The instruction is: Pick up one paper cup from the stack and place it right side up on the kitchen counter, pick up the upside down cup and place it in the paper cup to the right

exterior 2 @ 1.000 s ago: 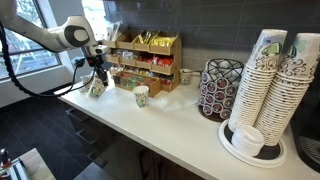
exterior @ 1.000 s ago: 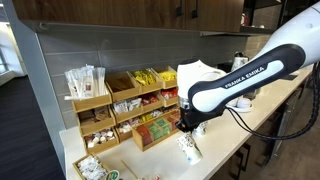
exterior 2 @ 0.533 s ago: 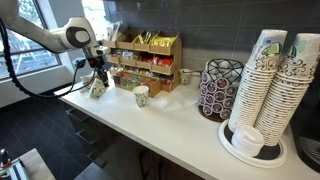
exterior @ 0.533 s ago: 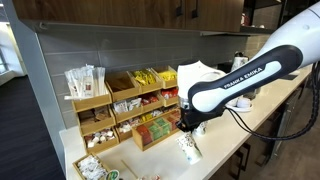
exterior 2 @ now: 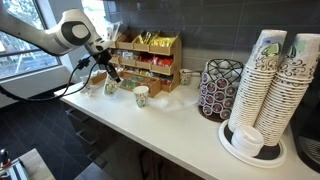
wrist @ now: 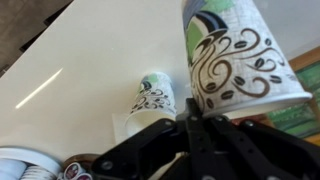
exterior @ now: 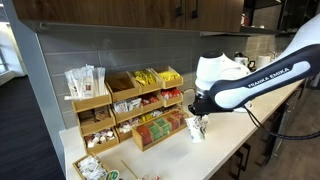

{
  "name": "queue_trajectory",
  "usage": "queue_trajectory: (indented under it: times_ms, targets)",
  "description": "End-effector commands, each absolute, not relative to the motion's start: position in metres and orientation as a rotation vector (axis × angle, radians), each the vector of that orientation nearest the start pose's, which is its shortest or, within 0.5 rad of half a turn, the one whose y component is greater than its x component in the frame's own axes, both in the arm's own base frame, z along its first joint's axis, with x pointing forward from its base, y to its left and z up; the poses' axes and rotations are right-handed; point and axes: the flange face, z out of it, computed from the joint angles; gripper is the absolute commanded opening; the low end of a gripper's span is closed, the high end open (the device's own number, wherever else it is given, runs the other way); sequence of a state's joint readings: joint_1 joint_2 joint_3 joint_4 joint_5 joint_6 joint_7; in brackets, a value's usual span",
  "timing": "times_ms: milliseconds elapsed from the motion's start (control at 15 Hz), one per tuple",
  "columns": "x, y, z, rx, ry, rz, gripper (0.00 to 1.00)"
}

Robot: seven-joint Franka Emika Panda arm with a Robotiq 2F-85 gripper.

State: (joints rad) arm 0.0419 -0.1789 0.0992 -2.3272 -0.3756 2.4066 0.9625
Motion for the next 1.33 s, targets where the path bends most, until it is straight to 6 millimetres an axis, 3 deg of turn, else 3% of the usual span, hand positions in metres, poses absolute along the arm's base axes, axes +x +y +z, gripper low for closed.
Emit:
queue_trajectory:
  times_ms: [0, 67, 333, 867, 1267]
  targets:
    - [0.479, 0.049, 0.446, -2.958, 1.124, -0.806, 0.03]
    - [0.494, 0.054, 0.445, -3.017, 1.032, -0.709, 0.04]
    - [0.486, 0.048, 0.45, -2.971, 1.111, -0.77, 0.03]
    - [0.494, 0.001, 0.461, -2.728, 1.596, -1.065, 0.03]
    - [0.501, -0.002, 0.455, -2.514, 1.808, -1.187, 0.03]
